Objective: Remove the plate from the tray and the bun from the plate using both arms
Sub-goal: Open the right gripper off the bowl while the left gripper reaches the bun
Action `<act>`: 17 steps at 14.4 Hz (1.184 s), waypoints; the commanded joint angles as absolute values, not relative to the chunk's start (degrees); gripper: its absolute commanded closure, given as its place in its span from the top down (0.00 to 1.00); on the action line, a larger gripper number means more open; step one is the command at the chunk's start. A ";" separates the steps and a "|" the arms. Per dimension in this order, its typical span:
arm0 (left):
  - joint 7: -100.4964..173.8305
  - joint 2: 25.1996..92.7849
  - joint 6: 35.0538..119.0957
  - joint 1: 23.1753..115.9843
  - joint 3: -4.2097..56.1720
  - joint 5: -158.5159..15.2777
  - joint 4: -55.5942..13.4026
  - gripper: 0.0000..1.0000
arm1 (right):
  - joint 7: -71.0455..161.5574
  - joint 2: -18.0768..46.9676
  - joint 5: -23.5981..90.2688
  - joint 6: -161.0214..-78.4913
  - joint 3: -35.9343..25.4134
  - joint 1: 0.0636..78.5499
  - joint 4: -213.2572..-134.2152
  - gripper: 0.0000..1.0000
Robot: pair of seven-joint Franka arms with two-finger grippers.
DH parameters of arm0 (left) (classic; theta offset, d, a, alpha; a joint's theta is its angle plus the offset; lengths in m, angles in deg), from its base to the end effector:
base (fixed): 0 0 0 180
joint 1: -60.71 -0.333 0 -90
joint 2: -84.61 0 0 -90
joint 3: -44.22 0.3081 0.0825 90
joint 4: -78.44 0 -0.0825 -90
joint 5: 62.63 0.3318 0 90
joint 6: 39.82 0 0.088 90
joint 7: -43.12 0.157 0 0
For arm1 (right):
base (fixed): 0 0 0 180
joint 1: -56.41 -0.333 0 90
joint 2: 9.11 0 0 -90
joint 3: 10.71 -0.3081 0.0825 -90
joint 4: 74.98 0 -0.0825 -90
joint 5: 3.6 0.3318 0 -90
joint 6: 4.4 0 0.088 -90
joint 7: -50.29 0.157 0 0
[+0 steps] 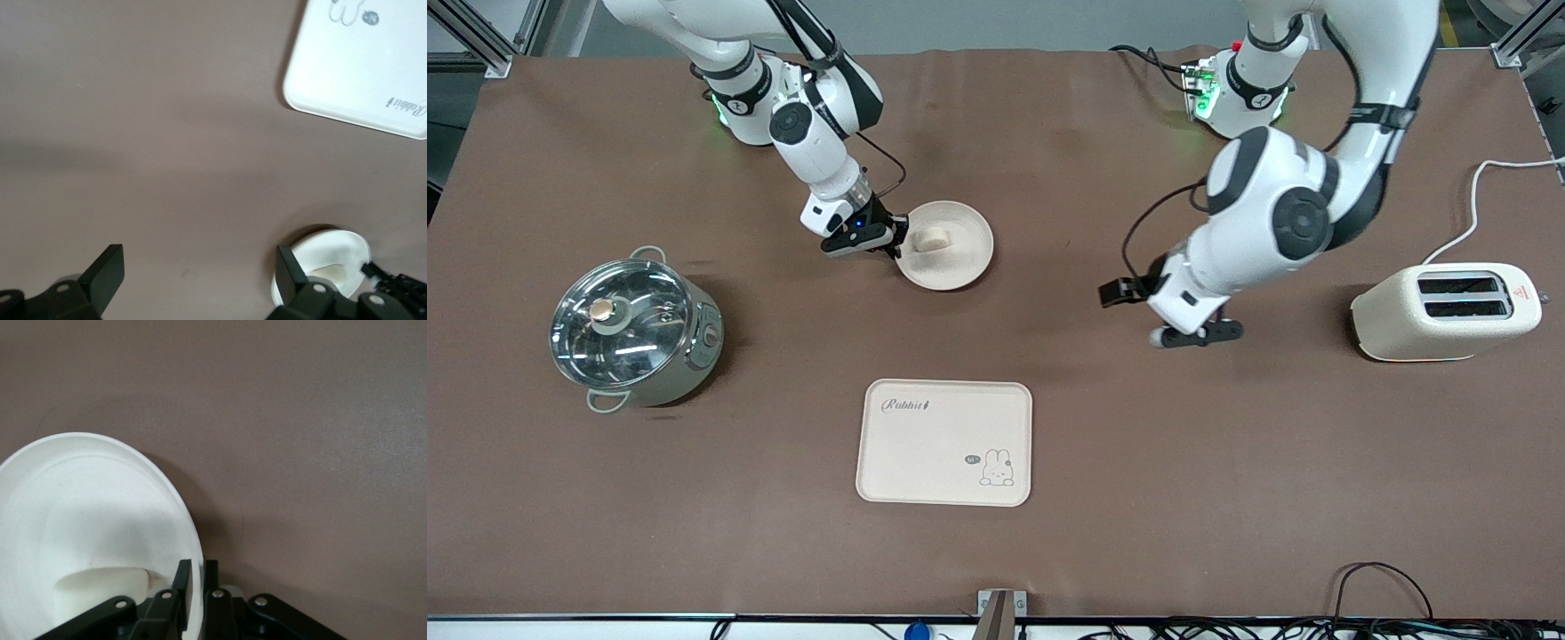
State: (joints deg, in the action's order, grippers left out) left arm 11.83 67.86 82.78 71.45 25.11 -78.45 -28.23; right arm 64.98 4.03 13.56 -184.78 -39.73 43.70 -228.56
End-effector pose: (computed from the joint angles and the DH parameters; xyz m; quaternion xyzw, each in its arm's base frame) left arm 0.4940 -0.3001 0.3458 0.9823 0.0929 -0.0844 0.1390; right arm 0.3307 0.2747 0.1876 -0.9871 -0.0723 -0.0745 0.1220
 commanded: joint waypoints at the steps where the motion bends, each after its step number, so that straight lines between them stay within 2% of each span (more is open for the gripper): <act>1: 5.62 65.64 86.64 75.28 25.32 -78.89 -28.08 1.00 | 65.84 1.70 15.30 -184.93 -41.47 44.63 -230.20 1.00; 5: -5.28 62.56 91.38 82.14 25.32 -78.71 -27.82 0.98 | 69.62 1.97 15.39 -183.44 -42.35 44.63 -225.29 1.00; 7: -10.73 61.24 92.97 85.13 25.32 -78.71 -26.95 0.97 | 70.23 1.97 15.65 -177.49 -42.18 45.15 -220.99 1.00; 9: -14.79 59.57 93.24 87.68 25.32 -78.62 -25.54 0.92 | 70.15 1.97 15.65 -172.56 -41.74 47.16 -217.03 1.00; 14: -20.95 54.83 93.24 91.99 25.59 -78.27 -21.06 0.83 | 63.48 1.70 15.03 -152.46 -41.65 57.35 -204.64 1.00; 17: -23.05 52.46 93.24 94.44 25.85 -78.27 -18.34 0.78 | 61.72 1.44 14.95 -146.98 -41.65 63.59 -199.45 1.00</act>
State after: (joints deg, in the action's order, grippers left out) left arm -20.84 54.80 93.20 92.38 25.19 -78.45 -21.76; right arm 63.50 2.34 14.46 -150.45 -40.68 59.37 -202.06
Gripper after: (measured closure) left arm 0.176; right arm 0.000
